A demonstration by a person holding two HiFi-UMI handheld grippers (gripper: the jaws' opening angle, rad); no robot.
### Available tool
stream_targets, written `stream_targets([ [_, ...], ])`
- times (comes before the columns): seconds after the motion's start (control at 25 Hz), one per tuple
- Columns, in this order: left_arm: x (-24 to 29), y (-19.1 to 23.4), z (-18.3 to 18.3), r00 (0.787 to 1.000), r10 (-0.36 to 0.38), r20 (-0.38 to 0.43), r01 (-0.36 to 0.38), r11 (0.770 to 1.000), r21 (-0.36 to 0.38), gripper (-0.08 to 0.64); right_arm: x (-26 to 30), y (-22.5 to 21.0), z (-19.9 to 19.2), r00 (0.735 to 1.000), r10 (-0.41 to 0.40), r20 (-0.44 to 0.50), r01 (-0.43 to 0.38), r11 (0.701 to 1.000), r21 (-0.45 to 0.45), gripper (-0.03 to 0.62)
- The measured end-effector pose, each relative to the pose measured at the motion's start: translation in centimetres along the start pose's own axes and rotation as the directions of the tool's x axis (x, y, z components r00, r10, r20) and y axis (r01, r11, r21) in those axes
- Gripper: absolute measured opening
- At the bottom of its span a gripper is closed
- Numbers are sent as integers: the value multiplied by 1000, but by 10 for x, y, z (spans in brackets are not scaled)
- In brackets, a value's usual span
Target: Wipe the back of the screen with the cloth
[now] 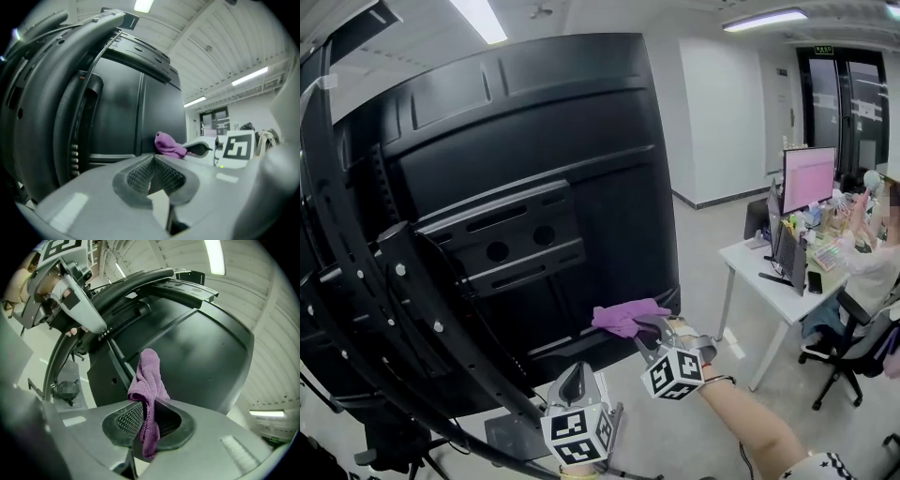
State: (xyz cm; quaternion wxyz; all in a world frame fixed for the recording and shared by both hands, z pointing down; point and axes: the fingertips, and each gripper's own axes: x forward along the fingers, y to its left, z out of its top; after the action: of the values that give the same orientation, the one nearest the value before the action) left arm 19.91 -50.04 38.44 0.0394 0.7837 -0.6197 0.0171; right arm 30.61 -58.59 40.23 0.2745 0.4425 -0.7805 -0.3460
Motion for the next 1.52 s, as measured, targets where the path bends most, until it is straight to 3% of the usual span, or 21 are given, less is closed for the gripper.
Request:
stream_targets([
  [0.2, -6, 5, -19, 999, -31, -35, 31, 999, -21, 8, 1, 10, -6, 999, -18, -36, 20, 998, 64, 46],
  [0.32, -13, 4, -24, 999, -35, -36, 34, 999, -24, 8, -11, 2, -1, 999, -50, 4, 48, 970, 238, 46],
  [0.36, -18, 3, -25, 999, -35, -35, 34, 999, -26, 8, -20, 0, 4, 997, -65, 37, 48, 939, 341, 46],
  [0.44, -29, 1, -27, 999, -35, -32, 34, 999, -33, 8, -45, 0, 17, 990, -87, 109, 16, 845, 535, 46],
  [0.52, -44, -3, -28, 999, -31, -24, 30, 999, -35, 8, -71, 7, 29, 981, -95, 167, -32, 777, 629, 46],
  [0.76, -125, -25, -47, 999, 16, -28, -17, 999, -37, 8, -160, 66, 58, 964, -60, 258, -131, 738, 662, 46],
  [0.92, -199, -44, -73, 994, 84, -65, -89, 993, -81, 8, -232, 112, 73, 954, 13, 300, -226, 689, 688, 46],
  [1.08, -264, -63, -97, 982, 154, -107, -166, 980, -109, 8, -296, 148, 82, 943, 69, 327, -287, 666, 689, 46],
  [1.28, -329, -80, -111, 972, 211, -107, -222, 969, -108, 8, -351, 182, 87, 933, 101, 344, -325, 645, 692, 44],
  [1.52, -373, -97, -112, 966, 240, -94, -249, 963, -106, 8, -393, 195, 96, 926, 104, 364, -341, 649, 680, 44],
])
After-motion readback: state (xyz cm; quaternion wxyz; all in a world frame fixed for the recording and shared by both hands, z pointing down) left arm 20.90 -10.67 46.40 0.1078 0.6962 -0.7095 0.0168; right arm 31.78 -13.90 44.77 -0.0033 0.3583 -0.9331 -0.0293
